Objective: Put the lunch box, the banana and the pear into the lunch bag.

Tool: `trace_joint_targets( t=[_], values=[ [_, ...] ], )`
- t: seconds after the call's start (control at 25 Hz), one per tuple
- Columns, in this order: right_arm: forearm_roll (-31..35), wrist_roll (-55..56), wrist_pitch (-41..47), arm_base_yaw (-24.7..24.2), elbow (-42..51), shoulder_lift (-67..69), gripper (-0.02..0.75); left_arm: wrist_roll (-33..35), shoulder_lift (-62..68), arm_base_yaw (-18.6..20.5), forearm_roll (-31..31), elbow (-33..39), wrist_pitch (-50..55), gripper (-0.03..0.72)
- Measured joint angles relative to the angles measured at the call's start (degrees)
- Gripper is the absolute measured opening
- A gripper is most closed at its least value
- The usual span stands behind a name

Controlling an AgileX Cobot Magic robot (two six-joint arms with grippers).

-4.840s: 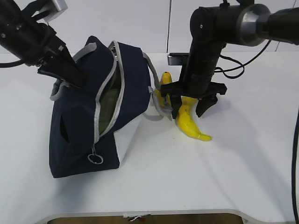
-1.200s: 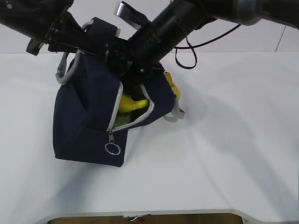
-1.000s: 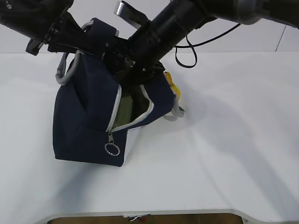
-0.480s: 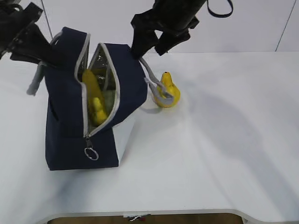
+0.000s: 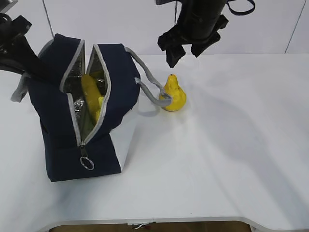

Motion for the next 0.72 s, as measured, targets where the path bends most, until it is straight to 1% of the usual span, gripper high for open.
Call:
trace_joint_targets(
  t=[0.28,0.72],
  values=[
    [-0.30,3.13,-9.39,0.00,0.00,3.08,0.581,-0.77,0.00,0.00,0.11,0.00,0.09,-0.001],
    [-0.30,4.06,-14.18,0.00,0.00,9.40,0.581,-1.02,0.00,0.00,0.18,0.00,0.09,-0.001]
  ],
)
